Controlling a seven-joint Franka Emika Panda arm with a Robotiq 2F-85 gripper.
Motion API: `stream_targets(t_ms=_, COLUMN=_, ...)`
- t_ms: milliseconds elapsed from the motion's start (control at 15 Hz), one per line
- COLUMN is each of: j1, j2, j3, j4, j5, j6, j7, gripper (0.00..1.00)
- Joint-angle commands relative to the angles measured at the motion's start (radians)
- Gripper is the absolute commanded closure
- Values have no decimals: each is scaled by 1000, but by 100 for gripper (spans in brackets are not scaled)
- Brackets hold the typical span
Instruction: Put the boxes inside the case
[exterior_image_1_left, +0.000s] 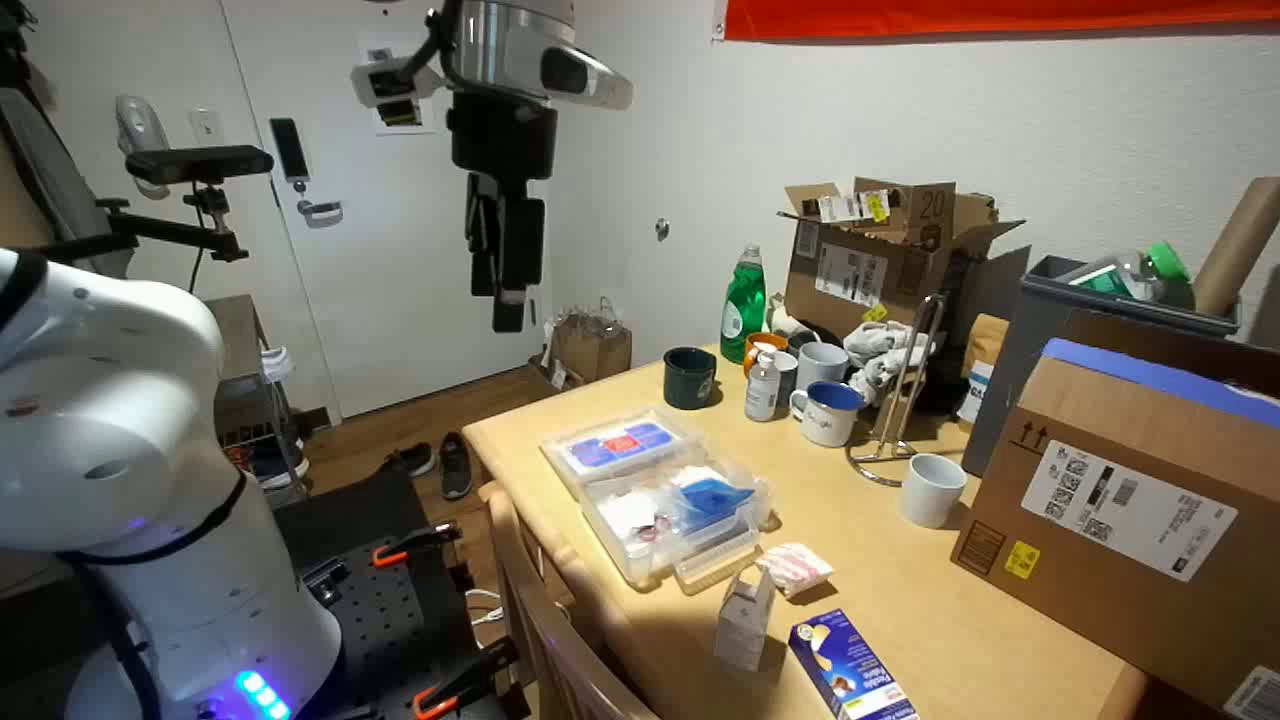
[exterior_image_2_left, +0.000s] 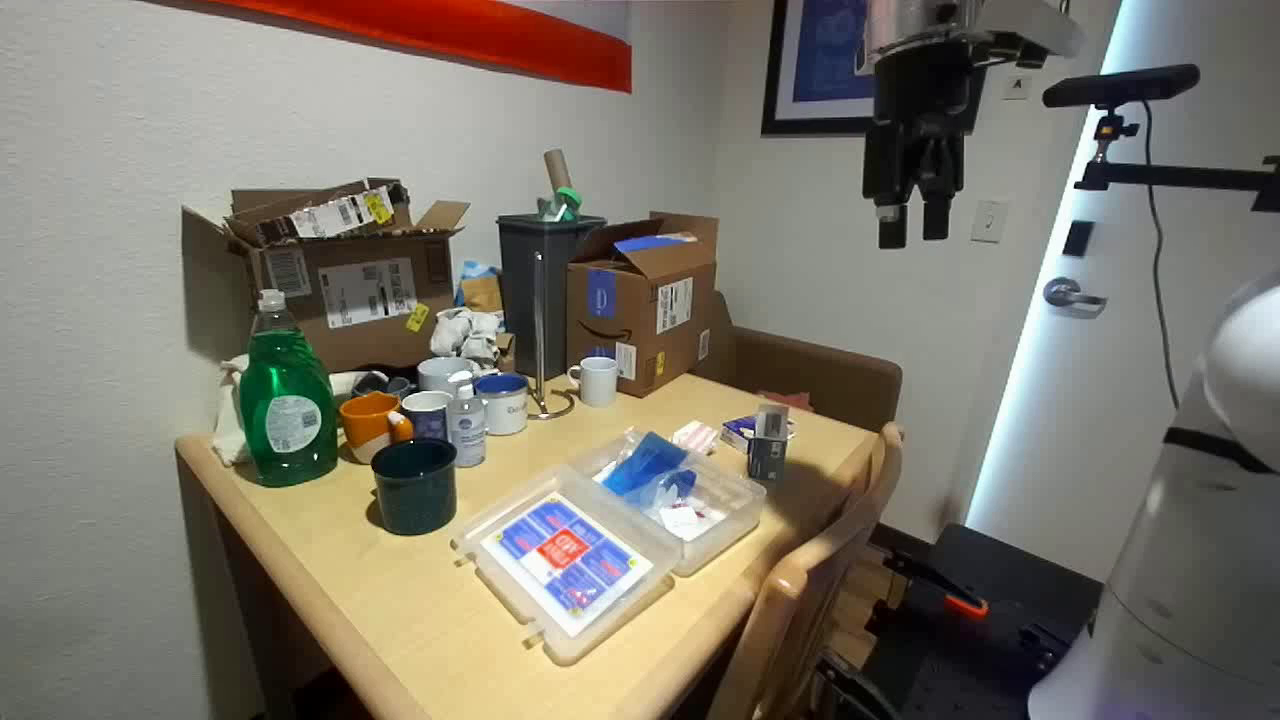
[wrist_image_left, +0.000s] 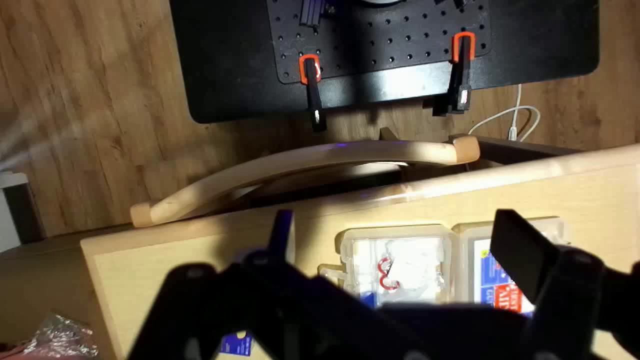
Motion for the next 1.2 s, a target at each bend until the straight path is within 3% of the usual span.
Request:
stream_targets(t_ms=0, j1=5, j2=1, j3=-3, j4=2, j5=-2, j6=-2, j7=3, gripper=0)
stream_targets(t_ms=333, j1=-4, j2=141, j3=-4, j4=54, j5=73, j6=15, j7=91, gripper=0)
stream_targets(t_ms=733, j1=0, j2=333, j3=-1, j4=114, j5=163, j6=91, j7=109, gripper=0)
stream_targets(t_ms=1133, j1=-3, j2=508, j3=-9, j4=189, j5=169, j6=239, j7=90, gripper=0)
